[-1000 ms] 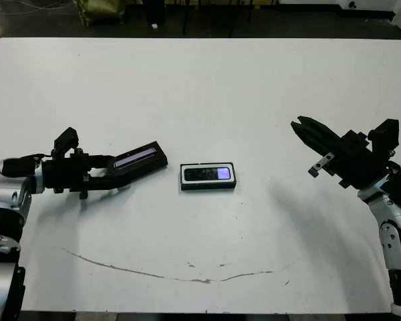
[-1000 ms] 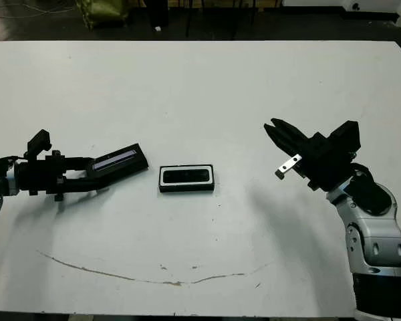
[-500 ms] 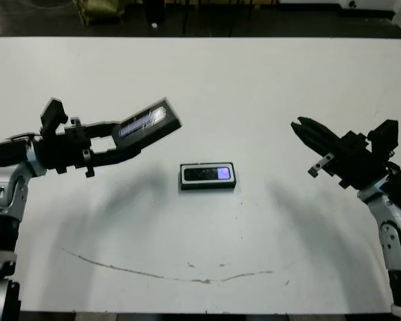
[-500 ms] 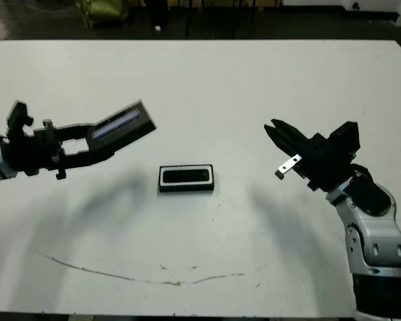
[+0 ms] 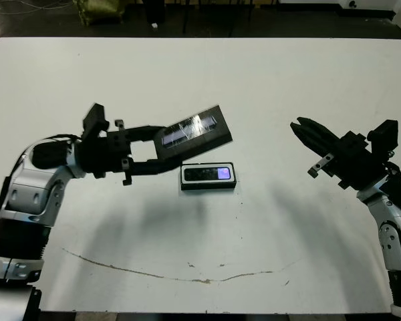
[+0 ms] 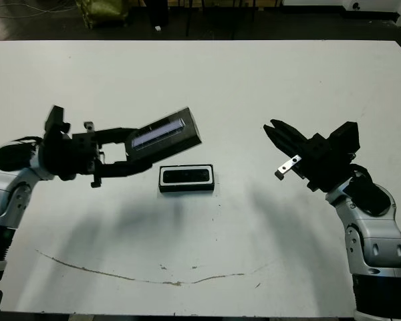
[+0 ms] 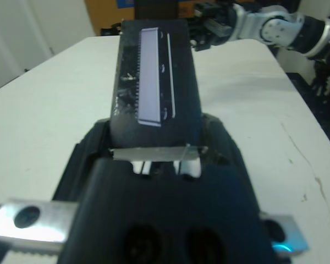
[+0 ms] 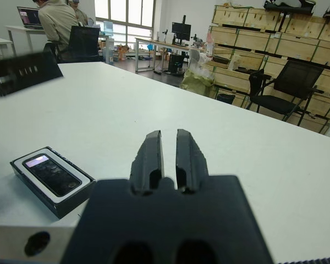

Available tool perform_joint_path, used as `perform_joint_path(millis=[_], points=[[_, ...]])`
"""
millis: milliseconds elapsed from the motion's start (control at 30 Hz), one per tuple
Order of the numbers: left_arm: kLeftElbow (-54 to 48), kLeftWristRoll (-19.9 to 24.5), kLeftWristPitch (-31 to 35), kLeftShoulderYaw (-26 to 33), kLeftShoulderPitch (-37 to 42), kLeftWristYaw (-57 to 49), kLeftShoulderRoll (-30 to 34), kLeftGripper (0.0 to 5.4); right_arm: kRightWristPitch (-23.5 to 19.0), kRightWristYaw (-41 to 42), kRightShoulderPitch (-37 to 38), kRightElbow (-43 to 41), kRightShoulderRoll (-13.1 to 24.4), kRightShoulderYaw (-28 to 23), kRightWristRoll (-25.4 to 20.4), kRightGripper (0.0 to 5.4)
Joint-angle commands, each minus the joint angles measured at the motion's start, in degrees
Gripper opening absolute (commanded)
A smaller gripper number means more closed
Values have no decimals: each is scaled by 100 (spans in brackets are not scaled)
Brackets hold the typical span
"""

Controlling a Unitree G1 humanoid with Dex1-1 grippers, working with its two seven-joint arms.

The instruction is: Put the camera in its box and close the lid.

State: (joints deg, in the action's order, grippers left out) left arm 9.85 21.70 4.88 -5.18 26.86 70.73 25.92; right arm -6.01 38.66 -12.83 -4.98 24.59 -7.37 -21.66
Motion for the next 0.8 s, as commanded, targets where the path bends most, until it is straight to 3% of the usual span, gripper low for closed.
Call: perform_joint_path(millis=[33, 800], points=[[194, -205, 122, -164, 23, -31, 62, 222, -70, -17, 103, -28, 82, -10, 52, 0], [930, -929, -592, -382, 110, -401, -47, 222, -101, 50, 74, 50, 63, 0, -5, 0]])
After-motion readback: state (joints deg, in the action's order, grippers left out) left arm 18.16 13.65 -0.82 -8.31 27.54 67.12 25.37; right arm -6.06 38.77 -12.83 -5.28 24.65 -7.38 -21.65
